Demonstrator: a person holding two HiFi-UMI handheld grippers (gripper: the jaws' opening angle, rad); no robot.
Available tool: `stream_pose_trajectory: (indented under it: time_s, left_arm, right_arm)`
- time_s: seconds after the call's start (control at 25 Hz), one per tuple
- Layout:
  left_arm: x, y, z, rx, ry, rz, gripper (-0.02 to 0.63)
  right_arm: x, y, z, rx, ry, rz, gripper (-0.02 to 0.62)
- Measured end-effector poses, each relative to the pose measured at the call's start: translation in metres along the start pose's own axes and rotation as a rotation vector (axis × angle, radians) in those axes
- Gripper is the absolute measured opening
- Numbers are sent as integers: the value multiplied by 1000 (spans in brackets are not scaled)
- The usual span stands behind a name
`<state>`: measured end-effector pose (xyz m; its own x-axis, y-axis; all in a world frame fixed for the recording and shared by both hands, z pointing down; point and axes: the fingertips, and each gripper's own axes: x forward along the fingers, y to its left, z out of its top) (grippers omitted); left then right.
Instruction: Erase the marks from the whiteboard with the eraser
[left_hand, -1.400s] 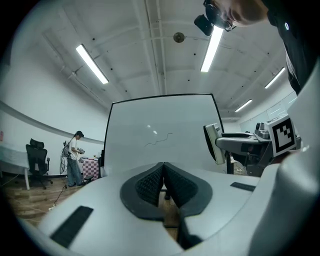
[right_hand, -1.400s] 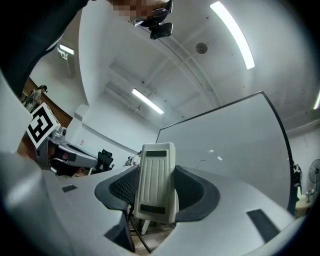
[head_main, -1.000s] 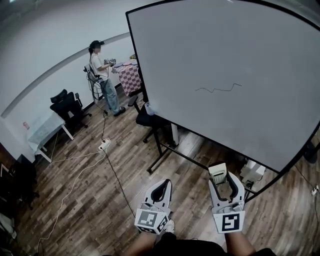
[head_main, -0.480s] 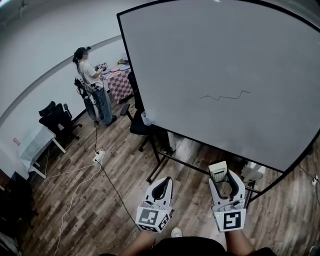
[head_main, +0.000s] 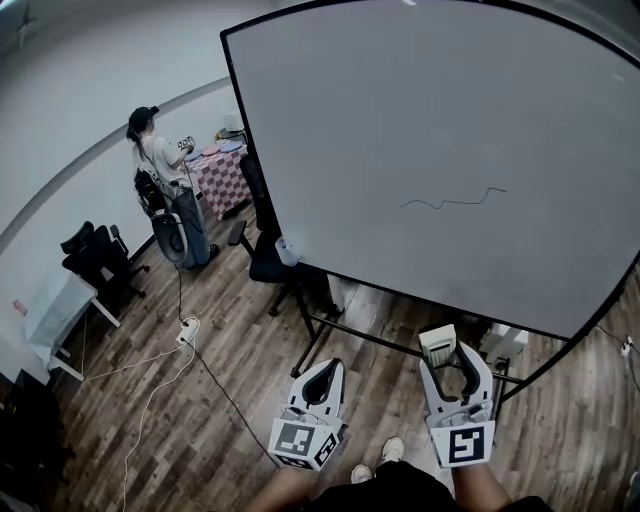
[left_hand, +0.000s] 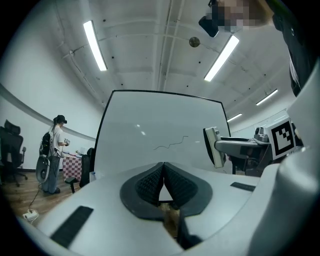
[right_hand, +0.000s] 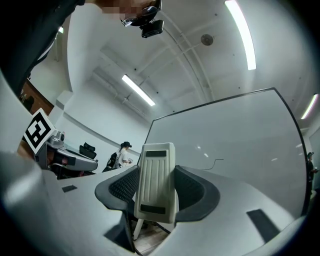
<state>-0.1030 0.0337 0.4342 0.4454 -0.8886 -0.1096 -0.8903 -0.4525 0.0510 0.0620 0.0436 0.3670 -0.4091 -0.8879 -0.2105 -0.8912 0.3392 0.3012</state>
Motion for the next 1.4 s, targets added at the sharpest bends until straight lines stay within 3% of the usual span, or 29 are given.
stream_pose_trajectory:
  time_s: [0.44,0.96,1.4]
  left_arm:
    - [72,33,-14,14,8,-43,20]
    - [193,70,-26,64,34,-46,20]
    - [259,80,-28,68,24,-64,20]
  right_arm:
    - [66,-22,-23,2,-6,-29,247]
    - [171,-90,-61,-31,-40,-29,247]
    - [220,-107,-89,10,1,-17,247]
